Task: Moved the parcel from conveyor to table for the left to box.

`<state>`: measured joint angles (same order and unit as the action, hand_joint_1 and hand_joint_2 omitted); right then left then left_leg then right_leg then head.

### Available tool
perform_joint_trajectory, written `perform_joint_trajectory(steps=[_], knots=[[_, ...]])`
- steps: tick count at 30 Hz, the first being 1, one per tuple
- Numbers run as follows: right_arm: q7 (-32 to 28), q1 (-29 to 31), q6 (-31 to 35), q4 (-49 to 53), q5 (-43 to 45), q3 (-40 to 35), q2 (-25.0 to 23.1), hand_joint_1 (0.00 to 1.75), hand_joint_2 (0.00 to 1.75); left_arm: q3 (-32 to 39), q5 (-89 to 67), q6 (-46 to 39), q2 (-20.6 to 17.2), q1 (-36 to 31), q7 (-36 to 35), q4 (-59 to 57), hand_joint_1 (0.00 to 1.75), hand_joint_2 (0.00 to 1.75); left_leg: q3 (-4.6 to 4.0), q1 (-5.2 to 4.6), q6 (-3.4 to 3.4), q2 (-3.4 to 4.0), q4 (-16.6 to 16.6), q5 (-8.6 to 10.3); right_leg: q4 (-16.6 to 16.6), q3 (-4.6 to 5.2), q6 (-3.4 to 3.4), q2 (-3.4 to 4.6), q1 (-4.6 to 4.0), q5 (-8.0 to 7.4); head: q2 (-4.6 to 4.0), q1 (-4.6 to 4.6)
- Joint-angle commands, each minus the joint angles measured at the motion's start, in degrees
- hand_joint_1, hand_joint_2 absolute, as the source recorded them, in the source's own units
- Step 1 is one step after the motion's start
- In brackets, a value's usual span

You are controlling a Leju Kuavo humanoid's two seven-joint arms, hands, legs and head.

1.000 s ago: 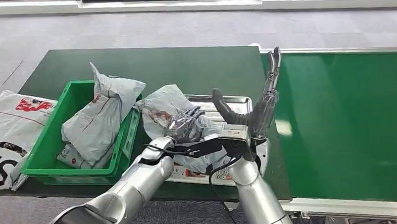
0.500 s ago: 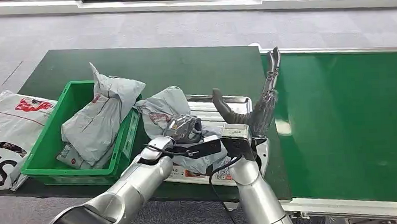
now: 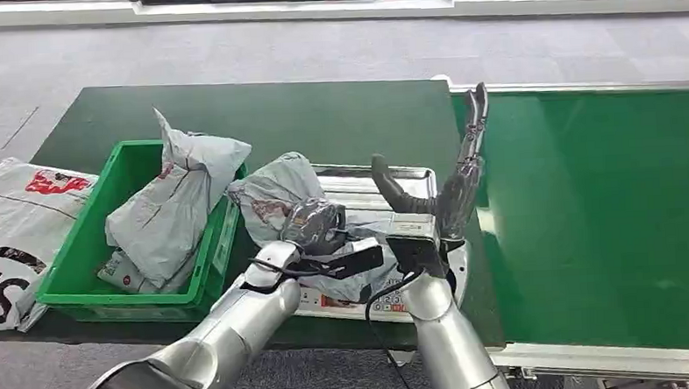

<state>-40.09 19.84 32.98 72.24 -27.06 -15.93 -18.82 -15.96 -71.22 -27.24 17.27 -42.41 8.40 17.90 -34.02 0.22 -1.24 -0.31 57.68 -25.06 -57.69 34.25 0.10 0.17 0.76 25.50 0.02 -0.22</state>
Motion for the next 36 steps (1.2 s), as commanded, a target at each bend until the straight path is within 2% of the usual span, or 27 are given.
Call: perform_joint_trajectory(steps=[1,2,3,7,9,12,14,22,23,25,27,33,36], knots=[[0.09,-3.17,0.25,-0.24,-0.13,-0.75,-0.86,0.00,1.75,0.18,-4.16,-8.17,-2.53,-1.53,-4.91,-0.14,1.75,1.75,0.07,0.07,0.00,0.09,-0.12,0.00,0.17,-0.08,-0.05,0.04,-0.09,-0.04,0.00,0.00],[0.09,-3.19,0.45,-0.28,-0.21,-0.68,-0.92,0.00,1.75,0.59,-5.87,-12.33,-2.60,-1.54,-6.55,0.43,1.75,1.75,0.05,0.06,-0.02,0.05,-0.11,0.01,0.14,-0.03,-0.05,0.02,-0.07,-0.02,0.00,0.00],[0.09,-3.27,0.65,-0.28,-0.28,-0.64,-1.00,0.00,1.75,0.49,-9.12,-12.76,-3.46,-0.59,-9.64,5.55,1.75,1.75,0.09,0.07,-0.02,0.05,-0.16,0.02,0.21,-0.09,-0.05,0.01,-0.09,-0.03,0.00,0.00],[0.09,-3.46,1.16,-0.24,-0.41,-0.77,-1.04,0.00,1.75,5.94,-17.20,-12.76,-3.87,2.81,-11.13,17.48,1.75,1.75,-0.08,0.04,-0.02,0.10,-0.07,0.00,0.09,0.09,-0.02,0.09,-0.07,-0.01,0.00,0.00],[0.09,-3.31,1.17,-0.37,-0.39,-0.85,-1.09,0.00,1.75,4.96,-18.78,-12.76,-4.77,4.29,-12.80,22.30,1.75,1.75,0.02,0.08,-0.01,0.15,-0.14,-0.03,0.18,-0.02,-0.04,0.12,-0.11,0.00,0.00,0.00],[0.09,-2.85,1.49,-1.05,-0.27,-1.00,-1.17,0.00,1.75,-4.18,-18.78,-12.76,-8.72,5.39,-20.81,28.19,1.75,1.75,-0.03,0.07,-0.03,0.17,-0.11,-0.02,0.14,0.05,-0.04,0.17,-0.09,-0.02,0.00,0.00],[0.09,-2.46,1.86,-1.58,-0.18,-1.10,-1.17,0.00,1.75,-14.86,-18.78,-12.76,-13.37,3.90,-31.09,31.01,1.75,1.75,-0.07,0.06,-0.04,0.21,-0.11,-0.02,0.11,0.11,-0.05,0.21,-0.08,-0.03,0.00,0.00],[0.09,-2.46,1.86,-1.58,-0.18,-1.10,-1.17,0.00,1.75,-14.86,-18.78,-12.76,-13.37,3.90,-31.09,31.01,1.75,1.75,-0.11,0.12,-0.03,0.07,-0.10,0.00,0.14,0.07,-0.02,0.07,-0.14,-0.01,0.00,0.00],[0.09,-2.34,1.97,-1.69,-0.12,-1.12,-1.16,0.00,1.75,-17.91,-18.78,-12.76,-14.54,3.25,-34.15,31.64,1.75,1.75,-0.05,0.12,-0.02,0.14,-0.14,-0.01,0.17,0.03,-0.03,0.12,-0.15,-0.02,0.00,0.00],[0.09,-2.02,2.41,-2.17,0.15,-1.30,-1.12,0.00,1.75,-29.12,-18.78,-12.76,-18.98,0.40,-45.55,34.03,1.75,1.75,-0.09,0.11,-0.04,0.09,-0.13,0.01,0.14,0.07,-0.04,0.08,-0.13,0.00,0.00,0.00],[0.09,-1.81,2.71,-2.43,0.40,-1.56,-1.05,0.00,1.75,-31.42,-18.78,-12.76,-21.80,-1.47,-48.40,35.33,1.75,1.75,-0.11,0.14,-0.05,0.00,-0.12,0.03,0.14,0.06,-0.06,0.00,-0.15,0.00,0.00,0.00],[0.09,-1.93,3.77,-2.12,1.47,-2.32,-0.42,0.00,1.75,-22.71,-18.78,-12.76,-28.50,-1.36,-48.40,38.32,1.75,1.75,-0.16,0.15,-0.08,0.25,-0.04,0.00,0.04,0.21,-0.06,0.26,-0.18,-0.03,0.00,0.00],[0.09,-2.06,4.20,-1.93,1.99,-2.53,-0.09,0.00,1.75,-16.20,-18.78,-12.76,-29.47,1.48,-48.40,40.49,1.75,1.75,-0.07,0.20,-0.11,0.40,-0.12,0.02,0.10,0.19,-0.11,0.38,-0.22,-0.09,0.00,0.00]])
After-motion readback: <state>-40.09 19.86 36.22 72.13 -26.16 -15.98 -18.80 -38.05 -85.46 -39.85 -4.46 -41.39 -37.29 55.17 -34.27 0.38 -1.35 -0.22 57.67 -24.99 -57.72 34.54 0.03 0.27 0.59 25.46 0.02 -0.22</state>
